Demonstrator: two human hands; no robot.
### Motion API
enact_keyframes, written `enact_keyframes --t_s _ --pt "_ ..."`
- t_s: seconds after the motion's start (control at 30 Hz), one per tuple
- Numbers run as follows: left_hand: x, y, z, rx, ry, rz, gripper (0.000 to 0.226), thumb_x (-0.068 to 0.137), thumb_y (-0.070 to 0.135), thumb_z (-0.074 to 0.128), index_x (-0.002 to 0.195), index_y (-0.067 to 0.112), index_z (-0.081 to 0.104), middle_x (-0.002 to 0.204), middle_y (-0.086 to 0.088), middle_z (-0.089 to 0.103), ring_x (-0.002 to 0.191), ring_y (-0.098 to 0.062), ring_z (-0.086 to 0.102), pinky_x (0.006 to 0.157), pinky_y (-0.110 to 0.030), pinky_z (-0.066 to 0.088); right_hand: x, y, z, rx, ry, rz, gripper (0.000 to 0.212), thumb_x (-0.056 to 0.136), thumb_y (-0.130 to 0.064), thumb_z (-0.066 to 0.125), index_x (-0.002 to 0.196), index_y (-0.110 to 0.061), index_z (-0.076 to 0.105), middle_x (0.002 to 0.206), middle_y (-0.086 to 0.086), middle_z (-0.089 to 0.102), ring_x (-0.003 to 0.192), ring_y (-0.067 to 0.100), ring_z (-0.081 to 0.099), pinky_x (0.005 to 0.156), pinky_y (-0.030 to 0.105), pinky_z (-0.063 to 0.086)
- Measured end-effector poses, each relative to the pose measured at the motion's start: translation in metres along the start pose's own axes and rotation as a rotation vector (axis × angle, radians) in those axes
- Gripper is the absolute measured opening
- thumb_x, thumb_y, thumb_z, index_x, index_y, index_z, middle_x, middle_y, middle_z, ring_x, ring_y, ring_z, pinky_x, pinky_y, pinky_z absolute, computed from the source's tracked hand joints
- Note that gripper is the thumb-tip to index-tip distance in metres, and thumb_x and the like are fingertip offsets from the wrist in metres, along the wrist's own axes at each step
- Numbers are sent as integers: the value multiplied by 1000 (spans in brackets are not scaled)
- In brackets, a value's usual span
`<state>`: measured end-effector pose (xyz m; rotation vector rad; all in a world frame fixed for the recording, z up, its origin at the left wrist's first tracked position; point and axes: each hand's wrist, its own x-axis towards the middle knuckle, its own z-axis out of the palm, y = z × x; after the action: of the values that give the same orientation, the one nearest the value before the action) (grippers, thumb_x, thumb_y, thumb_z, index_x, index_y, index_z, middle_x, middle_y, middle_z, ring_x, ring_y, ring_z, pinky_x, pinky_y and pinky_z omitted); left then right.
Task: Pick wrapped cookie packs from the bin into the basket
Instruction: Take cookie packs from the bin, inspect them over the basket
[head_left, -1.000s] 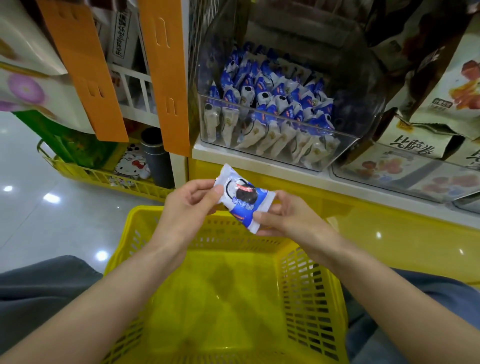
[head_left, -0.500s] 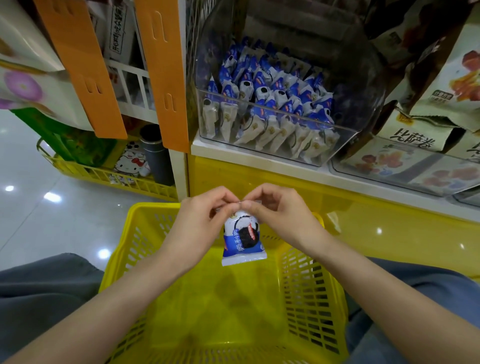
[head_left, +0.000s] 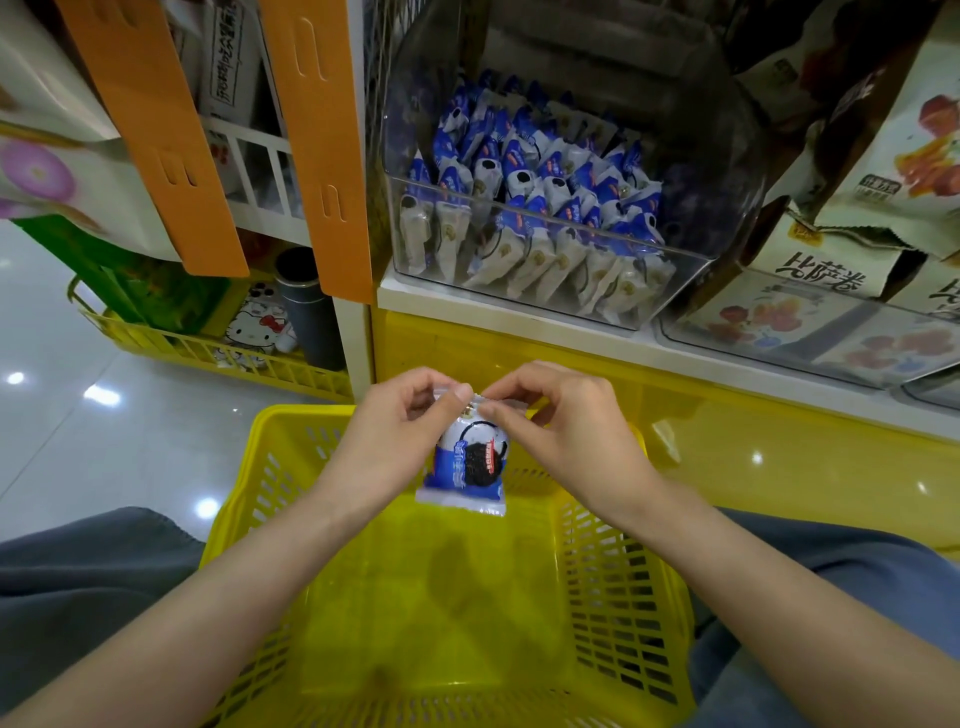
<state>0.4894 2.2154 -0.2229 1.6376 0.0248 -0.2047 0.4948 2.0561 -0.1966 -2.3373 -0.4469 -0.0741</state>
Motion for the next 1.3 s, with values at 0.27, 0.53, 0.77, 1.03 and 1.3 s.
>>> enact_keyframes --t_s 0.27,0.53,0.77,1.03,1.3 --pt "5 2 -1 -89 1 -276 43 97 39 29 91 13 63 80 -2 65 74 -17 61 67 -23 48 1 -3 -5 94 184 -28 3 83 -17 66 85 -15 68 84 -5 65 80 6 60 71 21 50" --pt "1 9 -3 -407 24 -253 22 93 14 48 106 4 63 96 -7 70 86 -16 64 76 -27 52 -7 -1 5 -170 -74 -249 13 87 -25 62 93 -15 67 92 -2 63 89 16 57 75 33 49" --pt "0 9 0 -425 -86 -232 21 95 14 45 107 13 62 101 -5 72 89 -14 68 78 -27 54 3 -4 6 581 -120 495 30 95 -21 46 122 -9 46 101 1 62 83 8 64 74 27 55" --pt "-7 -5 4 432 105 281 34 78 24 70 106 22 51 105 8 53 97 2 50 79 -3 37 2 -7 9 826 -64 629 31 94 -14 50 121 1 48 109 14 65 83 15 66 71 27 57" --pt "-4 -8 3 450 34 295 32 79 19 70 104 25 51 103 12 51 95 7 49 75 -4 38 -1 -7 14 855 -55 647 33 91 -14 56 120 -3 46 110 14 66 82 15 68 65 23 57"
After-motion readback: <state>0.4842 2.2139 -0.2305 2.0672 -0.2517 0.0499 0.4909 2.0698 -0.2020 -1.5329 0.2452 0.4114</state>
